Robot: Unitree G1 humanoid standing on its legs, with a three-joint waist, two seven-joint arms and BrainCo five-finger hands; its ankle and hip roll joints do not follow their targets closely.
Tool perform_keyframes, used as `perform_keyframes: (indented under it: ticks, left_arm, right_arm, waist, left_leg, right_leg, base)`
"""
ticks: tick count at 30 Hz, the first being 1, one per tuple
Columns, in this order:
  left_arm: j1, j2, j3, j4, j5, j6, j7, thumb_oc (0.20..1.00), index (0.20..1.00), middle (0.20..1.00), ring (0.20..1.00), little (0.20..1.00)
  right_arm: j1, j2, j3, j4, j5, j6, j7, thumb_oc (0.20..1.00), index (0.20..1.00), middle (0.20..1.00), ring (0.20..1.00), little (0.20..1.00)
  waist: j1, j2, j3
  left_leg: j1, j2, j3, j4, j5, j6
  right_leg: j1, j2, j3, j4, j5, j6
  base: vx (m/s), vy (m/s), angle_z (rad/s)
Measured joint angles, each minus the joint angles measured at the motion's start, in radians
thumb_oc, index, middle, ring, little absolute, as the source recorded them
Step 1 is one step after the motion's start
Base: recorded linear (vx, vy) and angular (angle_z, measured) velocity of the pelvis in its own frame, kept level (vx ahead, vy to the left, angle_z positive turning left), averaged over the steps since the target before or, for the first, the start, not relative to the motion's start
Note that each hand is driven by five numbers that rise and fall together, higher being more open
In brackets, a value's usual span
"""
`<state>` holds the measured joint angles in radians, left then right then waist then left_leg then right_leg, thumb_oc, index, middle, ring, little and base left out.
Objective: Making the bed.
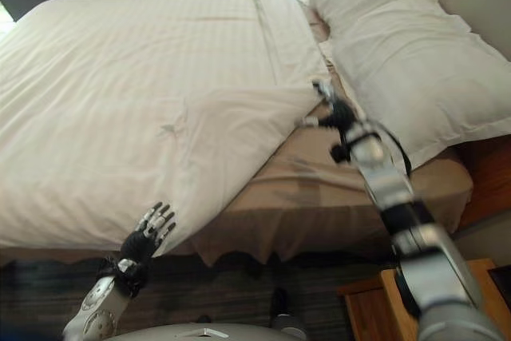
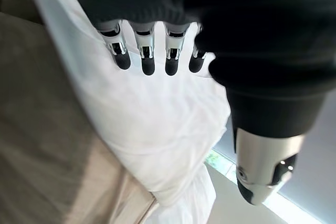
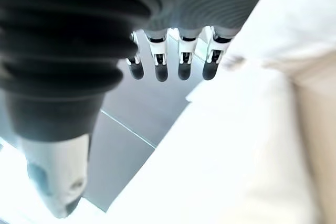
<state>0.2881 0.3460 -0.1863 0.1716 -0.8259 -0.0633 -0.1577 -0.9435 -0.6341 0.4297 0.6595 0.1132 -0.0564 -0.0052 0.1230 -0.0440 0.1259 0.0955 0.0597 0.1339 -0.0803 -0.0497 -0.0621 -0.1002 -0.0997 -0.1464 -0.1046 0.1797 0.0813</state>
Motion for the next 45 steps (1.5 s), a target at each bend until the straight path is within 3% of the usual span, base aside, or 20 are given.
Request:
perform_keyframes:
  ticks: [2, 6, 7, 9, 11, 15, 21, 27, 33, 36, 37, 38, 39, 45]
  left_arm:
    - [-0.023, 0.012, -0.021, 0.014, -0.036, 0.004, -0.003, 1.000, 1.000, 1.000, 1.000, 1.000]
    - [-0.072, 0.014, -0.032, 0.038, -0.044, 0.008, -0.002, 1.000, 1.000, 1.000, 1.000, 1.000]
    - [-0.091, 0.032, -0.051, 0.018, -0.058, 0.008, -0.003, 1.000, 1.000, 1.000, 1.000, 1.000]
    - [-0.105, 0.069, -0.080, 0.016, -0.063, 0.006, -0.004, 1.000, 1.000, 1.000, 1.000, 1.000]
    - [-0.180, 0.073, -0.092, 0.007, -0.065, -0.002, -0.008, 1.000, 1.000, 1.000, 1.000, 1.000]
    - [-0.158, 0.069, -0.088, 0.000, -0.066, -0.004, -0.008, 1.000, 1.000, 1.000, 1.000, 1.000]
    - [-0.139, 0.024, -0.084, 0.030, -0.074, -0.021, -0.002, 1.000, 1.000, 1.000, 1.000, 1.000]
    - [-0.202, -0.007, -0.111, 0.056, -0.074, -0.023, 0.019, 1.000, 1.000, 1.000, 1.000, 1.000]
    - [-0.232, -0.032, -0.123, 0.068, -0.074, -0.043, 0.056, 1.000, 1.000, 1.000, 1.000, 1.000]
    - [-0.219, -0.037, -0.125, 0.068, -0.074, -0.042, 0.071, 1.000, 1.000, 1.000, 1.000, 1.000]
    - [-0.216, -0.037, -0.125, 0.067, -0.074, -0.043, 0.073, 1.000, 1.000, 1.000, 1.000, 1.000]
    - [-0.216, -0.037, -0.126, 0.067, -0.074, -0.043, 0.073, 1.000, 1.000, 1.000, 1.000, 1.000]
    - [-0.216, -0.037, -0.127, 0.067, -0.074, -0.044, 0.073, 1.000, 1.000, 1.000, 1.000, 1.000]
    - [-0.220, -0.037, -0.135, 0.057, -0.071, -0.050, 0.074, 1.000, 1.000, 1.000, 1.000, 1.000]
  right_arm:
    - [-0.221, 0.168, -0.011, 0.276, 0.006, -0.010, -0.060, 1.000, 1.000, 1.000, 1.000, 1.000]
    - [-0.238, 0.293, 0.062, 0.434, -0.005, 0.018, -0.058, 1.000, 1.000, 1.000, 1.000, 1.000]
    - [-0.240, 0.288, 0.131, 0.464, -0.063, 0.037, -0.048, 1.000, 1.000, 1.000, 1.000, 1.000]
    - [-0.261, 0.284, 0.146, 0.500, -0.107, 0.034, -0.051, 1.000, 1.000, 1.000, 1.000, 1.000]
    - [-0.320, 0.207, 0.172, 0.548, -0.157, 0.046, -0.057, 1.000, 1.000, 1.000, 1.000, 1.000]
    - [-0.336, 0.193, 0.155, 0.571, -0.197, 0.049, -0.062, 1.000, 1.000, 1.000, 1.000, 1.000]
    - [-0.419, 0.169, 0.172, 0.584, -0.233, 0.059, -0.095, 1.000, 1.000, 1.000, 1.000, 1.000]
    - [-0.474, 0.204, 0.206, 0.572, -0.231, 0.086, -0.128, 1.000, 1.000, 1.000, 1.000, 1.000]
    - [-0.473, 0.226, 0.203, 0.540, -0.231, 0.097, -0.169, 1.000, 1.000, 1.000, 1.000, 1.000]
    - [-0.469, 0.227, 0.205, 0.543, -0.233, 0.092, -0.174, 1.000, 1.000, 1.000, 1.000, 1.000]
    - [-0.465, 0.226, 0.207, 0.547, -0.235, 0.086, -0.180, 0.592, 0.592, 0.592, 0.592, 0.592]
    - [-0.450, 0.227, 0.208, 0.549, -0.247, 0.079, -0.182, 0.464, 0.464, 0.464, 0.464, 0.464]
    - [-0.443, 0.226, 0.208, 0.552, -0.272, 0.072, -0.189, 0.200, 0.200, 0.200, 0.200, 0.200]
    - [-0.408, 0.228, 0.217, 0.493, -0.392, 0.057, -0.201, 0.200, 0.200, 0.200, 0.200, 0.200]
  waist:
    - [0.067, -0.024, 0.018]
    - [0.086, -0.023, 0.043]
    - [0.097, -0.022, 0.052]
    - [0.095, -0.016, 0.062]
    - [0.093, 0.017, 0.094]
    - [0.130, 0.061, 0.127]
    - [0.130, 0.065, 0.133]
    - [0.128, 0.069, 0.139]
    - [0.124, 0.116, 0.164]
    - [0.125, 0.120, 0.167]
    - [0.124, 0.121, 0.167]
    - [0.124, 0.122, 0.167]
    - [0.124, 0.122, 0.168]
    - [0.094, 0.124, 0.166]
  left_leg:
    - [-0.060, 0.004, 0.020, 0.022, 0.003, -0.003]
    - [-0.097, -0.004, -0.009, 0.031, 0.003, -0.002]
    - [-0.115, -0.012, -0.012, 0.033, 0.007, 0.002]
    - [-0.163, -0.022, -0.029, 0.053, 0.005, 0.002]
    - [-0.278, -0.044, -0.090, 0.084, 0.026, 0.014]
    - [-0.313, -0.048, -0.093, 0.082, 0.031, 0.016]
    - [-0.406, -0.046, -0.106, 0.093, 0.039, 0.010]
    - [-0.453, -0.032, -0.129, 0.101, 0.051, -0.005]
    - [-0.494, -0.033, -0.158, 0.096, 0.077, -0.011]
    - [-0.501, -0.032, -0.158, 0.095, 0.080, -0.012]
    - [-0.502, -0.030, -0.158, 0.094, 0.080, -0.013]
    - [-0.503, -0.030, -0.159, 0.093, 0.081, -0.013]
    - [-0.503, -0.030, -0.159, 0.092, 0.082, -0.013]
    - [-0.488, -0.032, -0.151, 0.082, 0.087, -0.013]
  right_leg:
    - [-0.059, 0.007, 0.007, 0.004, 0.029, -0.024]
    - [-0.072, -0.009, -0.023, 0.003, 0.027, -0.020]
    - [-0.088, -0.014, -0.024, 0.003, 0.030, -0.015]
    - [-0.109, -0.033, -0.035, 0.003, 0.028, -0.008]
    - [-0.184, -0.056, -0.085, 0.004, 0.048, -0.012]
    - [-0.216, -0.062, -0.091, 0.004, 0.056, -0.016]
    - [-0.300, -0.060, -0.100, 0.004, 0.064, -0.022]
    - [-0.330, -0.052, -0.119, 0.004, 0.064, -0.023]
    - [-0.360, -0.055, -0.138, 0.004, 0.069, -0.030]
    - [-0.368, -0.052, -0.137, 0.004, 0.072, -0.034]
    - [-0.369, -0.050, -0.137, 0.004, 0.072, -0.034]
    - [-0.371, -0.050, -0.136, 0.004, 0.072, -0.034]
    - [-0.372, -0.050, -0.136, 0.004, 0.072, -0.034]
    - [-0.366, -0.052, -0.127, 0.004, 0.073, -0.034]
  base:
    - [-0.08, 0.014, -0.23]
    - [-0.07, 0.075, 0.20]
    - [-0.18, 0.092, 0.15]
    - [-0.21, 0.096, 0.28]
    - [-0.12, 0.060, 0.74]
    - [-0.07, 0.039, 0.12]
    - [-0.08, -0.011, 0.05]
    - [-0.04, -0.022, 0.09]
    - [-0.03, -0.006, 0.12]
    - [-0.03, -0.005, 0.00]
    - [-0.04, -0.004, -0.02]
    - [-0.04, -0.004, -0.01]
    - [0.00, 0.000, 0.00]
    - [0.00, 0.012, -0.03]
